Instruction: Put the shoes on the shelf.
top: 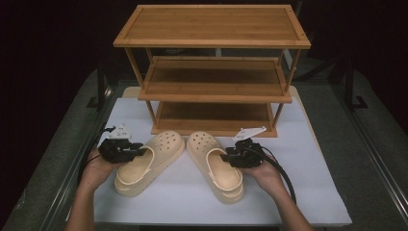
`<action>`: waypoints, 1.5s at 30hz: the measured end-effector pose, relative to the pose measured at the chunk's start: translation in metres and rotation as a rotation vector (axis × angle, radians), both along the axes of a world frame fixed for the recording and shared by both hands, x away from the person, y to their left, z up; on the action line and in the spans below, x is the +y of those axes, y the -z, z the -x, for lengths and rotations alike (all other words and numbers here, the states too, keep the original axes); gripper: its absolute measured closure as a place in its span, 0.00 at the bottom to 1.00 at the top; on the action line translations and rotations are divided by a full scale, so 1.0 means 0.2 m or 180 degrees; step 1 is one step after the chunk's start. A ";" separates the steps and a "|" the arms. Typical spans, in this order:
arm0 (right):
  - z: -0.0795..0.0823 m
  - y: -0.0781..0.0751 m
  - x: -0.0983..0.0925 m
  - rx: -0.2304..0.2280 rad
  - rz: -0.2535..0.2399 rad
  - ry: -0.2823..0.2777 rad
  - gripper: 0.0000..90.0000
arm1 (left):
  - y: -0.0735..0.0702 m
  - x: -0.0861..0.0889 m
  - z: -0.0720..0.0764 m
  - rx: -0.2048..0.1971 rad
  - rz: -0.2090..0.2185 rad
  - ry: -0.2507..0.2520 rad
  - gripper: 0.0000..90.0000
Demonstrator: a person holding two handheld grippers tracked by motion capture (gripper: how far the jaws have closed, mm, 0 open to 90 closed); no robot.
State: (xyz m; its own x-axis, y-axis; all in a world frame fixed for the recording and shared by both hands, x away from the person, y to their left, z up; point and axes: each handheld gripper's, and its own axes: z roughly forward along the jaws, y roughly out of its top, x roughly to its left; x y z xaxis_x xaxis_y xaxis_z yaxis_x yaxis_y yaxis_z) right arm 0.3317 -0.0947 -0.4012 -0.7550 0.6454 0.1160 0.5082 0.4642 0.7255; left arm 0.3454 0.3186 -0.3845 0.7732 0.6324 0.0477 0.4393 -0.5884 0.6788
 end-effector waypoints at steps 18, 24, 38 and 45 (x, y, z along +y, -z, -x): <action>0.02 -0.02 -0.05 -0.0253 0.0146 0.0129 0.90 | -0.02 -0.01 0.00 -0.0055 -0.0045 -0.0257 0.90; 0.02 -0.05 -0.09 -0.0268 0.0098 0.0171 0.92 | -0.03 -0.02 0.00 -0.0068 -0.0029 -0.0361 0.92; 0.03 -0.14 -0.21 -0.0416 0.0078 0.0397 0.92 | -0.07 -0.17 0.00 -0.0101 0.0056 -0.0262 0.92; 0.02 -0.19 -0.28 -0.0499 0.0038 0.0534 0.92 | -0.14 -0.24 -0.03 -0.0197 0.0109 -0.0265 0.93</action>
State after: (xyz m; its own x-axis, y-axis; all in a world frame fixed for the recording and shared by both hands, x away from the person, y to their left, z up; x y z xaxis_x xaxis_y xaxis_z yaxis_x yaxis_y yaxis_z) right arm 0.3285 -0.1509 -0.3632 -0.6451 0.7641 -0.0028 0.4605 0.3917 0.7966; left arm 0.3520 0.2711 -0.3569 0.7142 0.6963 0.0712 0.4422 -0.5277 0.7252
